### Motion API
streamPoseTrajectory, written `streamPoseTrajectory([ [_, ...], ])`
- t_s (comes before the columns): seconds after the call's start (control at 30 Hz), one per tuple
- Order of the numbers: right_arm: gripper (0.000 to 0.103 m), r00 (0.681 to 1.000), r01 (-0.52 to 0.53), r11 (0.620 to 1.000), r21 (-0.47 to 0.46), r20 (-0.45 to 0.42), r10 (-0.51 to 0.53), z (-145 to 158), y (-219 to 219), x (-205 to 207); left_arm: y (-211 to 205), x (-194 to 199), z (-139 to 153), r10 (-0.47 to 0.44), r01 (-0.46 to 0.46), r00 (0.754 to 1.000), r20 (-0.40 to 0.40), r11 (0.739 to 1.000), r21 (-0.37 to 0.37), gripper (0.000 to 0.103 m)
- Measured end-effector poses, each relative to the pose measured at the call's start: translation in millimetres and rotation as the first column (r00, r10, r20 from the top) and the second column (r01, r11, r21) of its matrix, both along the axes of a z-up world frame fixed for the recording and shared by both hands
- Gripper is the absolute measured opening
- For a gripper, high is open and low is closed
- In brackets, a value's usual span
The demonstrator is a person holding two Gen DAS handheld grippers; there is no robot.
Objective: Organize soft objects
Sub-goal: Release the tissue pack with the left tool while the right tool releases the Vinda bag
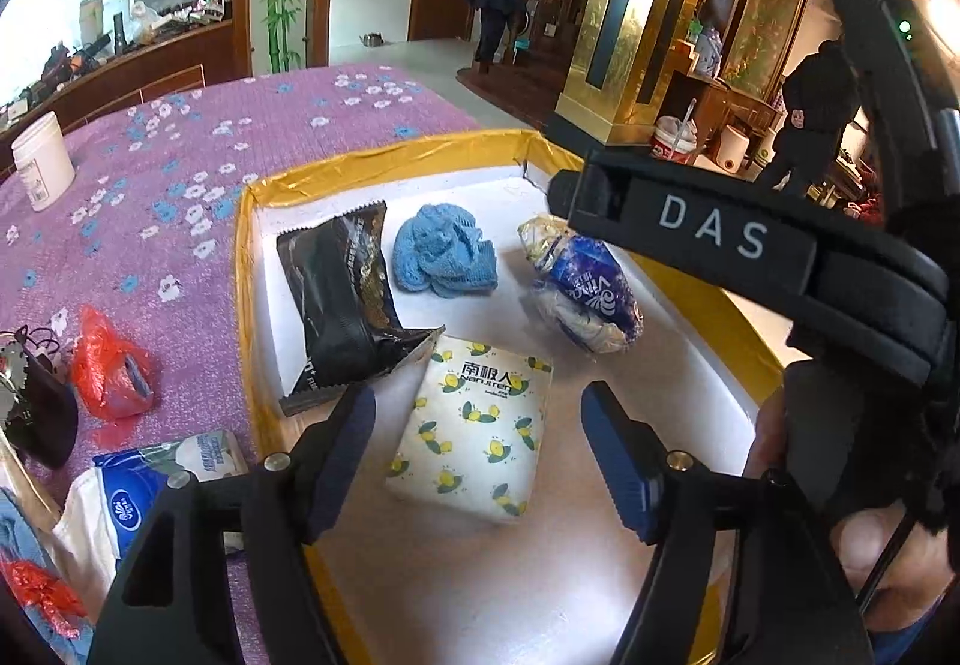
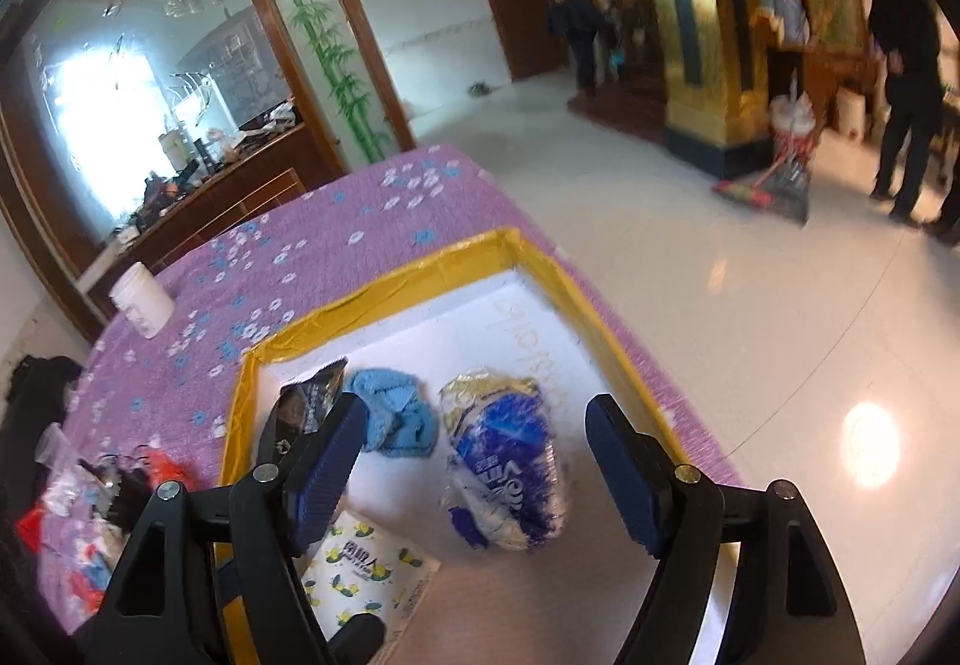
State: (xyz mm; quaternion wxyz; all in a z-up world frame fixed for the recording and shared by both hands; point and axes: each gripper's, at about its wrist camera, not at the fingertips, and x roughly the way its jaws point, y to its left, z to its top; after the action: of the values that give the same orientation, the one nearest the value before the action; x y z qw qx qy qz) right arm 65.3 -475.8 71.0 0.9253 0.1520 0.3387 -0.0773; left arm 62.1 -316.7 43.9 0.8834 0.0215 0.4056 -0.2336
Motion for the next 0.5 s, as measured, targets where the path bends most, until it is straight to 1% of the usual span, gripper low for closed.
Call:
streamPoseTrajectory([
  [0.03, 0.080, 1.000, 0.011, 1.000, -0.019, 0.014, -0.011, 3, 2, -2, 1, -1, 1, 0.002, -0.002, 1.000, 0.010, 1.000, -0.004, 0.070],
  [0.07, 0.081, 1.000, 0.010, 1.000, -0.015, 0.027, -0.010, 6, 2, -3, 2, -4, 2, 0.004, -0.003, 1.000, 0.019, 1.000, -0.009, 0.070],
  [0.1, 0.084, 0.999, 0.014, 1.000, -0.007, 0.040, -0.014, 7, 0, -5, 3, -5, 3, 0.005, -0.005, 1.000, 0.029, 1.000, -0.014, 0.070],
  [0.17, 0.094, 0.998, 0.003, 1.000, 0.007, 0.070, -0.004, 11, -1, -8, 6, -8, 5, 0.009, -0.008, 0.999, 0.045, 1.000, -0.027, 0.071],
  [0.23, 0.098, 0.995, -0.035, 0.999, 0.024, 0.090, 0.032, 14, -2, -11, 9, -10, 7, 0.013, -0.011, 0.998, 0.058, 0.999, -0.041, 0.071],
  [0.4, 0.098, 0.994, -0.036, 0.997, 0.071, 0.110, 0.028, 15, -6, -15, 15, -15, 10, 0.019, -0.014, 0.996, 0.088, 0.998, -0.054, 0.071],
  [0.5, 0.098, 0.993, 0.009, 0.998, 0.056, 0.116, -0.015, 18, -7, -19, 17, -20, 12, 0.020, -0.014, 0.994, 0.108, 0.999, -0.052, 0.071],
])
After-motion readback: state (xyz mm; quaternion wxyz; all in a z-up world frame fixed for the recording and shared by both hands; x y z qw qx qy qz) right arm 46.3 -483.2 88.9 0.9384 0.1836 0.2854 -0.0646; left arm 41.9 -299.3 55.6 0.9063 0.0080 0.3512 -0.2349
